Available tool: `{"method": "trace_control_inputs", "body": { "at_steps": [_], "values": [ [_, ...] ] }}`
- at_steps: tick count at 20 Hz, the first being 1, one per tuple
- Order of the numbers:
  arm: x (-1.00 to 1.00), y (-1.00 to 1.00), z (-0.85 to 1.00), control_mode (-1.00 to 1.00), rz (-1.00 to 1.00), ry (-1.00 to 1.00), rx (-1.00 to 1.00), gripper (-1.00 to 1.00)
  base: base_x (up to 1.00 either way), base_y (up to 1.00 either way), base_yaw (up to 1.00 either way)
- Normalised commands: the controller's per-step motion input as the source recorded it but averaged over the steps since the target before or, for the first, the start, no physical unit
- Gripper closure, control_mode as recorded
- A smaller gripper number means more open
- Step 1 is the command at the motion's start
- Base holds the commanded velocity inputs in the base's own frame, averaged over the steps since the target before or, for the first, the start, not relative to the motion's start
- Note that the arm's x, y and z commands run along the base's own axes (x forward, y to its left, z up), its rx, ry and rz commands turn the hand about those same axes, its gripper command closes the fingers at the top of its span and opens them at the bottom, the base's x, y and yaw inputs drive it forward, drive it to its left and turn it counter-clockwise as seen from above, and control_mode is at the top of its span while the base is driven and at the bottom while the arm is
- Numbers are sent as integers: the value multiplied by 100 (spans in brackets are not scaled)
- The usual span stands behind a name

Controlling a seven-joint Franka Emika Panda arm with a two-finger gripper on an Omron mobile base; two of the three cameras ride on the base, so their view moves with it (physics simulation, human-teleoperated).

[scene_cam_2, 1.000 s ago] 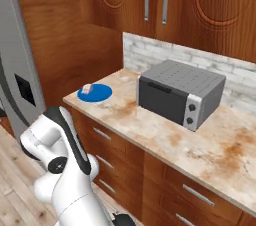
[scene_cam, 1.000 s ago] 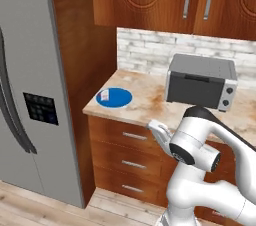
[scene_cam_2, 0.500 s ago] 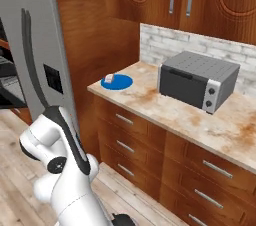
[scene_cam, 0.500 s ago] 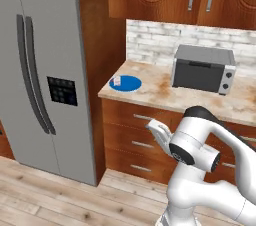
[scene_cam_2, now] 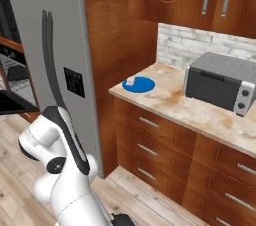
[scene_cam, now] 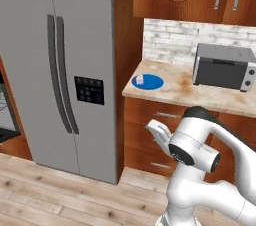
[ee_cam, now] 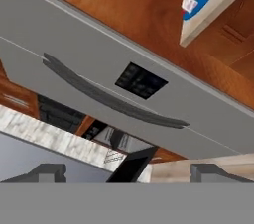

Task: Take the baked cake out of the oven and place it on the plate for cooling. Then close the oven door.

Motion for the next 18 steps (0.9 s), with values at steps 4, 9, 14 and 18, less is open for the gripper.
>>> {"method": "trace_control_inputs", "body": {
  "at_steps": [4,9,14,18],
  "values": [
    [0,0,0,100,0,0,0,-100,0,75,-14],
    [0,0,0,100,0,0,0,-100,0,76,-14],
    [0,0,0,100,0,0,0,-100,1,76,-14],
    [0,0,0,100,0,0,0,-100,7,72,-14]
  ]
}}
